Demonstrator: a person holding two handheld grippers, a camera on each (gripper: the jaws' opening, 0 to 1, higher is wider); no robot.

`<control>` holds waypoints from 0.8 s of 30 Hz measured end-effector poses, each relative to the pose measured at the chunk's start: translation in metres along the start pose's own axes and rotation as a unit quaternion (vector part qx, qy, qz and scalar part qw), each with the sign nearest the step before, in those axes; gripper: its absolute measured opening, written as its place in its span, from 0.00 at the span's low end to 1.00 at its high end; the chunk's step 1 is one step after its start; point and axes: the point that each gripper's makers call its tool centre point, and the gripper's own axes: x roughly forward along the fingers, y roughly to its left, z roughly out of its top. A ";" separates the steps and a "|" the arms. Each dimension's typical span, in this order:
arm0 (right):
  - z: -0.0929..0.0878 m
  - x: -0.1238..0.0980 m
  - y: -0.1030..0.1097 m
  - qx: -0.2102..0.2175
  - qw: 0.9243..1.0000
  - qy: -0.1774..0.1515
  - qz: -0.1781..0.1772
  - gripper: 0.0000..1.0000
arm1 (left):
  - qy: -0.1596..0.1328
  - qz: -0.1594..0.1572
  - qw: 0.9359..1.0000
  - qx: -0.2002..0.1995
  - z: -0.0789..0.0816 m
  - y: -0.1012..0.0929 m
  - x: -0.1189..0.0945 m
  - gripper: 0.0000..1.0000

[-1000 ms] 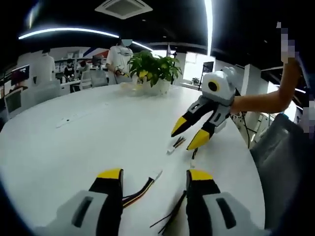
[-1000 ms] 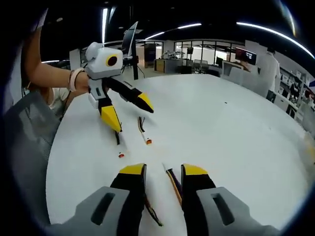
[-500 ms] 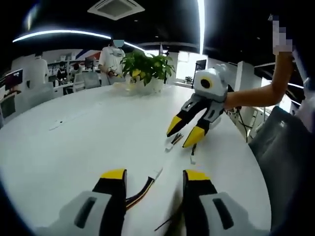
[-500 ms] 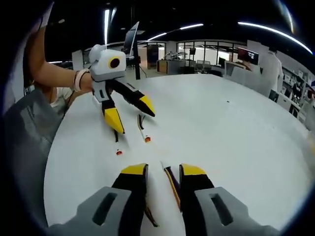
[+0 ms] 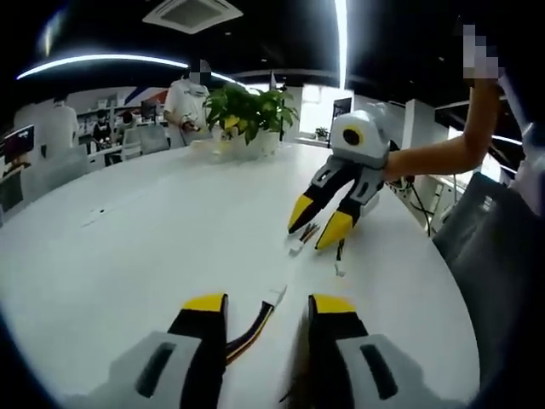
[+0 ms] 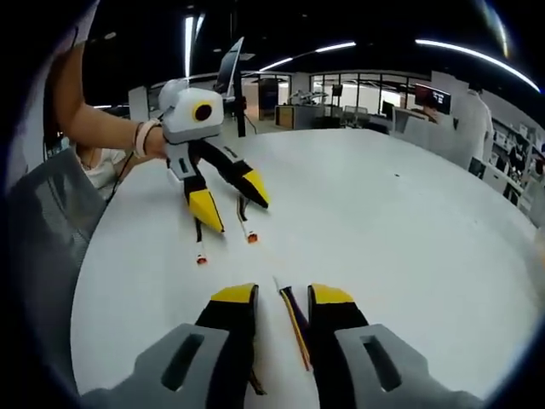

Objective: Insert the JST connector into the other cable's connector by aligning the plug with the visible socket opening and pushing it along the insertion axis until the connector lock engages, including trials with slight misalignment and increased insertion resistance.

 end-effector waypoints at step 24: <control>-0.005 0.006 -0.003 -0.006 1.000 0.000 0.014 0.15 | -0.003 -0.016 1.000 0.022 -0.004 -0.002 0.006 0.22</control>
